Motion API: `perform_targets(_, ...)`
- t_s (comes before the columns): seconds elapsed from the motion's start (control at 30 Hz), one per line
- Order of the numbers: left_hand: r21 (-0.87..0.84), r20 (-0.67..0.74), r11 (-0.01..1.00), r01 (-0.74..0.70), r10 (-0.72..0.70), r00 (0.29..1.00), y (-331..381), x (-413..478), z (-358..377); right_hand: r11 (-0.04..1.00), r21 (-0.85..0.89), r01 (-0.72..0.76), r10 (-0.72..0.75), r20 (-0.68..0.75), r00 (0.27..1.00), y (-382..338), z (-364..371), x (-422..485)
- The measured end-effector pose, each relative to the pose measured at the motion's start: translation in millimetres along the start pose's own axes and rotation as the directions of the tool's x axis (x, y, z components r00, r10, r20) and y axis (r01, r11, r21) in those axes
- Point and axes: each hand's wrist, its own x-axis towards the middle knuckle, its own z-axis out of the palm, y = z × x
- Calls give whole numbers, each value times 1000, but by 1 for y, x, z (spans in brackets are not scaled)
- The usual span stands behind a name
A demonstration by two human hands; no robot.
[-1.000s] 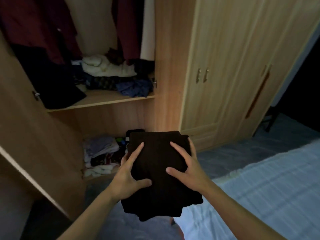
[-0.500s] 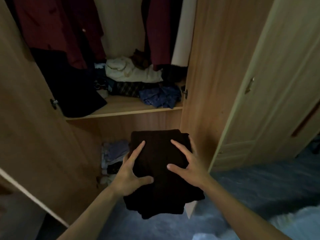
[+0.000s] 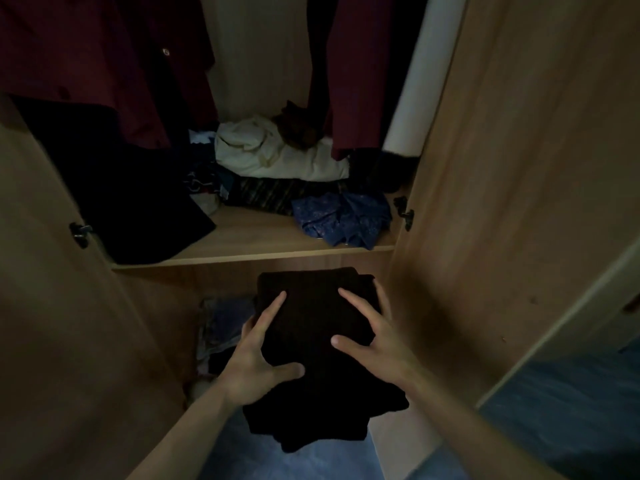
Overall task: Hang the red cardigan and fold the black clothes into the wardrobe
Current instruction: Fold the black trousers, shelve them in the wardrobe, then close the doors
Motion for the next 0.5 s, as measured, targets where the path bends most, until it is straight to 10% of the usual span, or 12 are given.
perform_targets(0.5, -150, 226, 986, 73, -38, 973, -103, 108, -83, 982, -22, -186, 183, -93, 979, 1, 104, 106)
